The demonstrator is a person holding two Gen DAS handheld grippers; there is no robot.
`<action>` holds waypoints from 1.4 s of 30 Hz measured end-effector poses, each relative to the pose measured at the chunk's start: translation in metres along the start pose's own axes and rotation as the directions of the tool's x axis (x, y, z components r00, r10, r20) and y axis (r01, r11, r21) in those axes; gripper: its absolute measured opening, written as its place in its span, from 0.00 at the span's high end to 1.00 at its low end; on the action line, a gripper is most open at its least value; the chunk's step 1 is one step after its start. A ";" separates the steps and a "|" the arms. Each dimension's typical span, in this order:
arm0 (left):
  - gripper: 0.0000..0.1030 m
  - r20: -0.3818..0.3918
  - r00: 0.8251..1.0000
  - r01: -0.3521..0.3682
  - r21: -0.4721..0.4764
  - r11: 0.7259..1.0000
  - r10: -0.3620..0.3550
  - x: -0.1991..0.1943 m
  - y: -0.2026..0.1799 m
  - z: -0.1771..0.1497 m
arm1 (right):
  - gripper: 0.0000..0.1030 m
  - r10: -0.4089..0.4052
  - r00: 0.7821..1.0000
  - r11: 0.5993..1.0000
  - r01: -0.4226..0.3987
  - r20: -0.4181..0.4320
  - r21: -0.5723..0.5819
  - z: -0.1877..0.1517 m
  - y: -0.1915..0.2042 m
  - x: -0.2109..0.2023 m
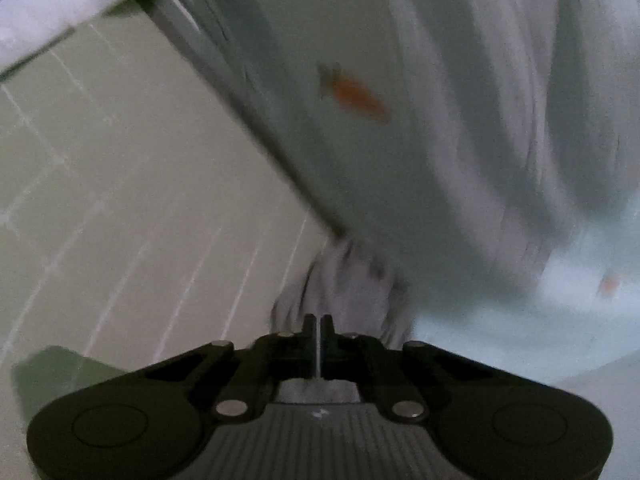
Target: Fold clothes
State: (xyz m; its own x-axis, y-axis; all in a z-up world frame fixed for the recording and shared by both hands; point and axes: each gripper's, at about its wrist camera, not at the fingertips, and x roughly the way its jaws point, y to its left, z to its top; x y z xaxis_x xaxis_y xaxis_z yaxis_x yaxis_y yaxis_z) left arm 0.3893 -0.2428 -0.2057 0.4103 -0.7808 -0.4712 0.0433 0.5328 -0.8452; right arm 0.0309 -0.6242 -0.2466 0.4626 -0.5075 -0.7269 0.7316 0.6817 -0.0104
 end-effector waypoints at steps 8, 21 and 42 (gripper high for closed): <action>0.69 -0.021 0.987 -0.154 0.194 0.969 0.161 -0.011 -0.025 -0.001 | 0.00 0.003 1.000 1.000 -0.003 -0.014 -0.003 0.003 -0.001 0.001; 0.25 -0.064 0.851 -0.418 0.518 0.746 0.521 -0.048 -0.029 -0.134 | 0.00 -0.177 0.984 0.983 0.177 -0.007 0.043 0.001 -0.052 -0.014; 0.06 0.086 0.811 -0.497 0.622 0.605 0.578 -0.091 -0.067 -0.171 | 0.93 -0.216 0.971 0.972 0.203 0.105 0.120 0.005 -0.057 -0.031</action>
State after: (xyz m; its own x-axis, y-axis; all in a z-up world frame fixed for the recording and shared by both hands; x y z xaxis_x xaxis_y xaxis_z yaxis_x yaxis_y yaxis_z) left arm 0.1934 -0.2635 -0.1495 0.4363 -0.2970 -0.8494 0.3887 0.9135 -0.1198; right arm -0.0231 -0.6500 -0.2201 0.3438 -0.6952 -0.6312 0.8648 0.4964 -0.0757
